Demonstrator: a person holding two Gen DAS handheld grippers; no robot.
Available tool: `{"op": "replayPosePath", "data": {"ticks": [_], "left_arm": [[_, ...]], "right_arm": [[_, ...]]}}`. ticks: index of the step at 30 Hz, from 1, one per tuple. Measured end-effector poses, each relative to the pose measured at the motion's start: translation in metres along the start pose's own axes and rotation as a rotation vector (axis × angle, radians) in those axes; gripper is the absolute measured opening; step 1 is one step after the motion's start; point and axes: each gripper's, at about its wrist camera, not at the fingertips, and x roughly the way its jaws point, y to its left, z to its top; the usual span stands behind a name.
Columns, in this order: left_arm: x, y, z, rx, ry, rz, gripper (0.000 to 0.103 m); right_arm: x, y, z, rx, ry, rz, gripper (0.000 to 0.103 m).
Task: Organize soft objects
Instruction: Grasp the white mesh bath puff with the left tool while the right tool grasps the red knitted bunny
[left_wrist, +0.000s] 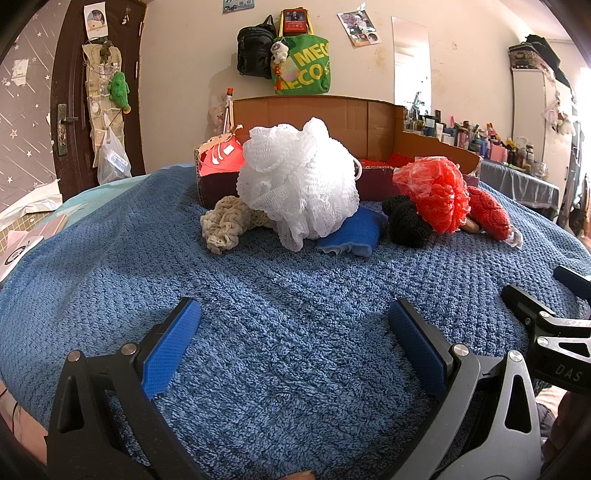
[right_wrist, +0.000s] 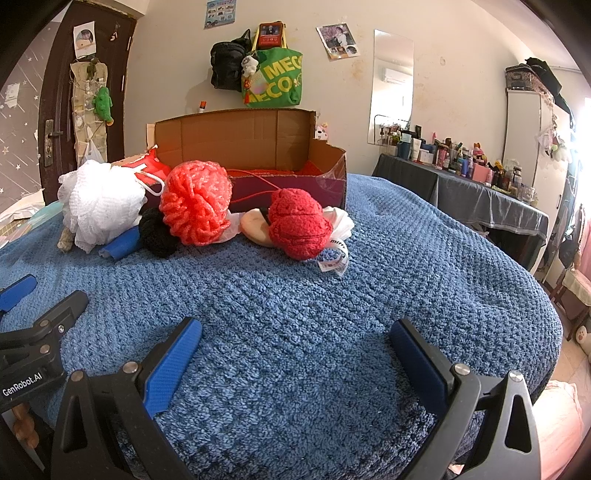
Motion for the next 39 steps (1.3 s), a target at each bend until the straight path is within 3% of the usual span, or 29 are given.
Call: {"op": "replayPosePath", "data": {"ticks": [6,24,30,39], "left_arm": [[-0.001,-0.001,0.006,0.008,0.010,-0.005,0.103],[0.002,0.009,0.064,0.002,-0.036,-0.024,0.103],[0.016,0.014,0.089,0.024,-0.033,-0.024,0.103],[0.043,0.017,0.104,0.027,0.042,-0.059,0.103]], "right_arm": [[-0.001,-0.002,0.003,0.004,0.015,0.007,0.103],[0.007,-0.004,0.066,0.005,-0.036,0.009,0.103],[0.027,-0.011,0.085,0.014,-0.003,0.004,0.103],[0.054,-0.014,0.097,0.000,0.076,0.019,0.103]]}}
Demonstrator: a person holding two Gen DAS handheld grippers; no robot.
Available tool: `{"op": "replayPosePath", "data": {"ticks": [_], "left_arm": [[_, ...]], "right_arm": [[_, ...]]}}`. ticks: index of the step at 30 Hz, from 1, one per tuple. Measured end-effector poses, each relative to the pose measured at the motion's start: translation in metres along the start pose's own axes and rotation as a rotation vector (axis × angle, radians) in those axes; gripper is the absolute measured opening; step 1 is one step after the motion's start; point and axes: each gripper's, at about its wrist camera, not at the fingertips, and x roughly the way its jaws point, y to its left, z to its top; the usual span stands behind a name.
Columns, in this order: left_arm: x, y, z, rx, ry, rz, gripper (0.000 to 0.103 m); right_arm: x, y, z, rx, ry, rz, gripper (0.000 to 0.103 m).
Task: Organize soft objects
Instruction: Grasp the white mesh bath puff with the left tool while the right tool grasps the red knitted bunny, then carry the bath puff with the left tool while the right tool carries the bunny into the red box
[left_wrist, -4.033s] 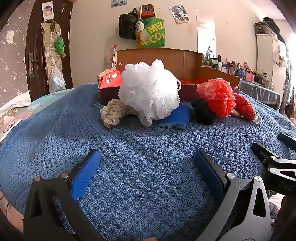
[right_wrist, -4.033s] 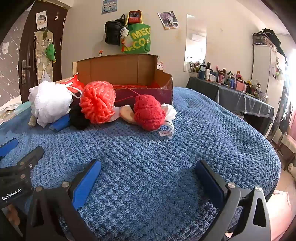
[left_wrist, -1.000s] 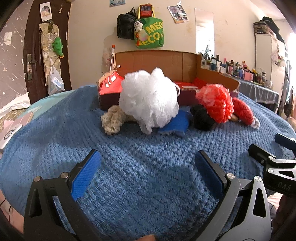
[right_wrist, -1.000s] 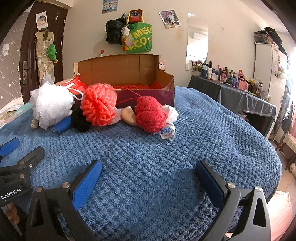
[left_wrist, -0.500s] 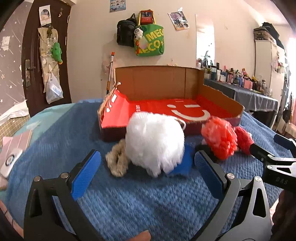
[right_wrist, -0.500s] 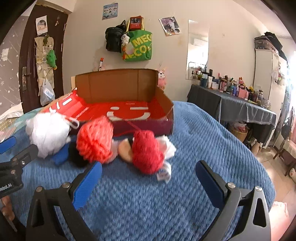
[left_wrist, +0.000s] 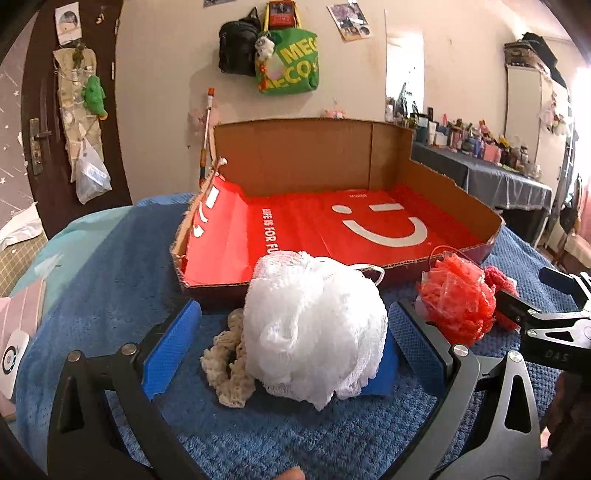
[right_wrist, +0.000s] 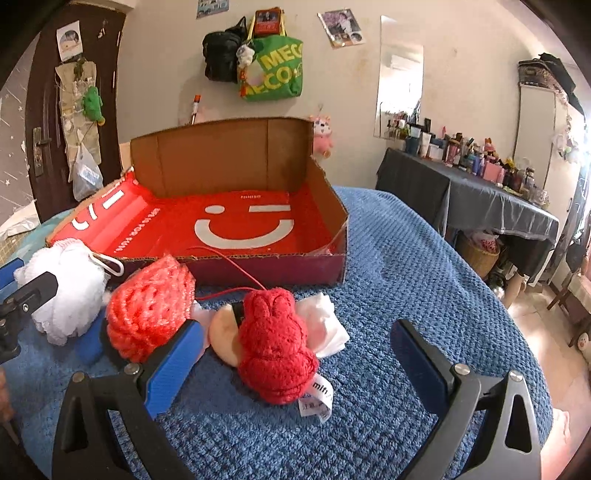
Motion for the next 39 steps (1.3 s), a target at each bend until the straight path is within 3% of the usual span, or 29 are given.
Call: {"op": "replayPosePath", "data": {"ticks": [3,7,9,10,11,13,18,39], "left_arm": [[0.007,-0.002,0.002,0.011,0.026,-0.012,0.103],[0.017,-0.006,0.001,0.025,0.071,-0.034,0.099],[0.021,-0.006,0.000,0.021,0.086,-0.052,0.079],[0.023,-0.005,-0.001,0.020,0.094,-0.060,0.075],[0.025,-0.005,-0.001,0.017,0.105,-0.070,0.071],[0.028,-0.005,-0.002,0.009,0.123,-0.090,0.067],[0.017,-0.005,0.002,0.008,0.082,-0.101,0.064],[-0.011,0.002,0.030,0.022,-0.030,-0.097,0.063]], "right_arm": [[0.006,0.001,0.000,-0.013,0.026,0.002,0.101],[0.013,0.005,0.000,-0.038,0.061,0.013,0.078],[0.018,0.006,-0.002,-0.045,0.084,0.029,0.064],[0.019,0.006,-0.003,-0.044,0.091,0.039,0.051],[0.020,0.006,-0.004,-0.041,0.096,0.050,0.046],[0.017,0.004,-0.004,-0.034,0.088,0.065,0.046],[0.004,0.003,0.001,-0.044,0.042,0.055,0.044],[-0.018,-0.002,0.038,-0.048,-0.067,0.061,0.044]]}}
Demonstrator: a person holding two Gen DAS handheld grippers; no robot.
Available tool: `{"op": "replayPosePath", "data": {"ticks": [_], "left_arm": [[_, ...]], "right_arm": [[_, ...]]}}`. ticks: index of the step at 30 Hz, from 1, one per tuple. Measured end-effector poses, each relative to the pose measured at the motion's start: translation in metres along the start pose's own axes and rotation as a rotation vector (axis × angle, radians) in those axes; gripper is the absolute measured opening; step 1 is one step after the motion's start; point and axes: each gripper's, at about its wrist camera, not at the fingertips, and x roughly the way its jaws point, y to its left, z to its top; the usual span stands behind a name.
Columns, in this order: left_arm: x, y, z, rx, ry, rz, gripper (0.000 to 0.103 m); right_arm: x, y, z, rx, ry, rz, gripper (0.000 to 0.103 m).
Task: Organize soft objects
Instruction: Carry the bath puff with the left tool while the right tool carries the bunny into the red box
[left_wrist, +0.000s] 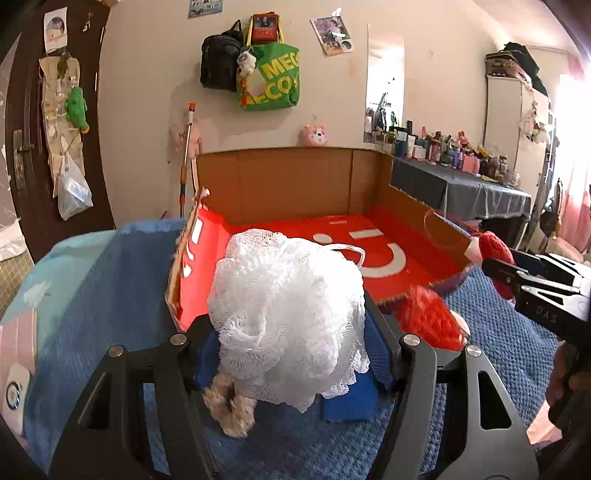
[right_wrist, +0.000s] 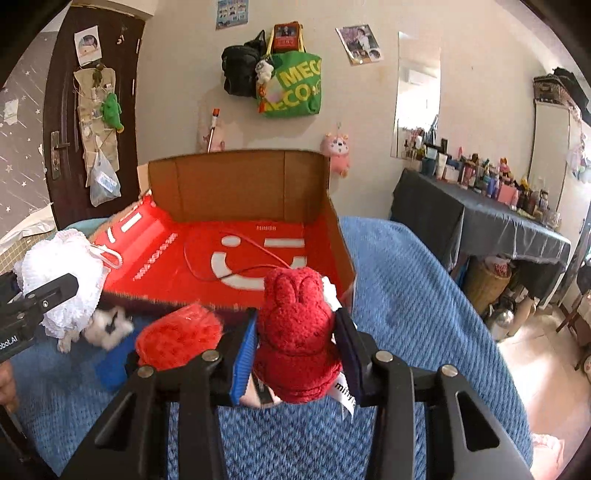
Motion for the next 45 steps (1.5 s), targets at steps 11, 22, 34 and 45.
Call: {"op": "replayPosePath", "data": {"ticks": [11,22,34,45], "left_arm": [[0.024,0.013,0.040,0.058,-0.028,0.016,0.063],[0.093,0.019,0.057,0.130,0.120,0.011,0.063],[0.130,0.026,0.068,0.168,0.207,0.017,0.063],[0.189,0.028,0.103,0.185,0.321,0.054,0.063]], "right_arm": [[0.039,0.010,0.052,-0.063,-0.006,0.050,0.044],[0.127,0.009,0.077,-0.110,0.233,0.120,0.044],[0.158,0.016,0.083,-0.186,0.336,0.135,0.044],[0.219,0.020,0.119,-0.176,0.473,0.135,0.044]]}}
